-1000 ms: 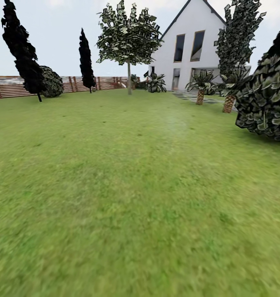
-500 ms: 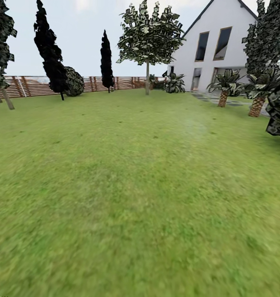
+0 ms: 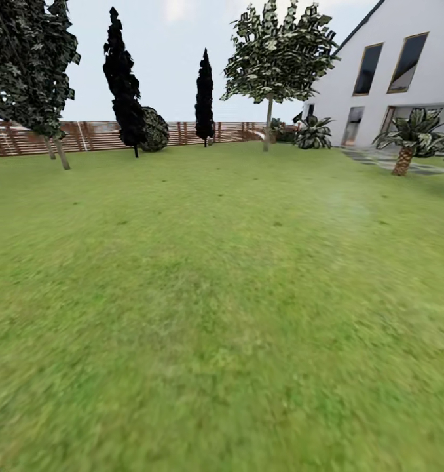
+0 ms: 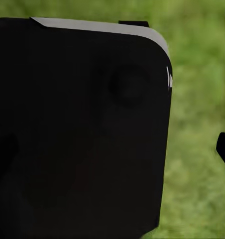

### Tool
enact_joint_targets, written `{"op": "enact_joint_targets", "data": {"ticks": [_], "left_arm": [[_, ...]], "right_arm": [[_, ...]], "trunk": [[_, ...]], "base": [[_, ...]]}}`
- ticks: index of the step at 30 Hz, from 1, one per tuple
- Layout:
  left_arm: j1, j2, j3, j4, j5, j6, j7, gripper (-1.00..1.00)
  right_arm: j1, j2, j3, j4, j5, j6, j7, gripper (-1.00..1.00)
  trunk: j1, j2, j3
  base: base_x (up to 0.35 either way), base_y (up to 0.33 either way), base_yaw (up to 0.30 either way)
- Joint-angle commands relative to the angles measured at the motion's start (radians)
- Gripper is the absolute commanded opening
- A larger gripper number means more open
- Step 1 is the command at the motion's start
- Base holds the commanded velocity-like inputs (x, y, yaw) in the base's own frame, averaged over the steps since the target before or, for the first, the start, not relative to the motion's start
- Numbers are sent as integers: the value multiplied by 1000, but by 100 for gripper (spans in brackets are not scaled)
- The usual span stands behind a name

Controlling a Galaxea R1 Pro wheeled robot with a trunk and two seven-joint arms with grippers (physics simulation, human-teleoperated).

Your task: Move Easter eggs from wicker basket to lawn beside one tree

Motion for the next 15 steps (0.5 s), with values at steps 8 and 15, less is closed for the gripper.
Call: {"op": "enact_joint_targets", "data": {"ticks": [8,15], "left_arm": [[0,0,1,0,1,-1,-2,100],[0,0,0,0,1,-1,-2,100]], "right_arm": [[0,0,1,1,1,-3,1,100],[0,-1,0,-1,1,-3,1,100]], "trunk": [[1,0,-1],[1,0,-1]], "base": [[338,0,273],[338,0,30]]}}
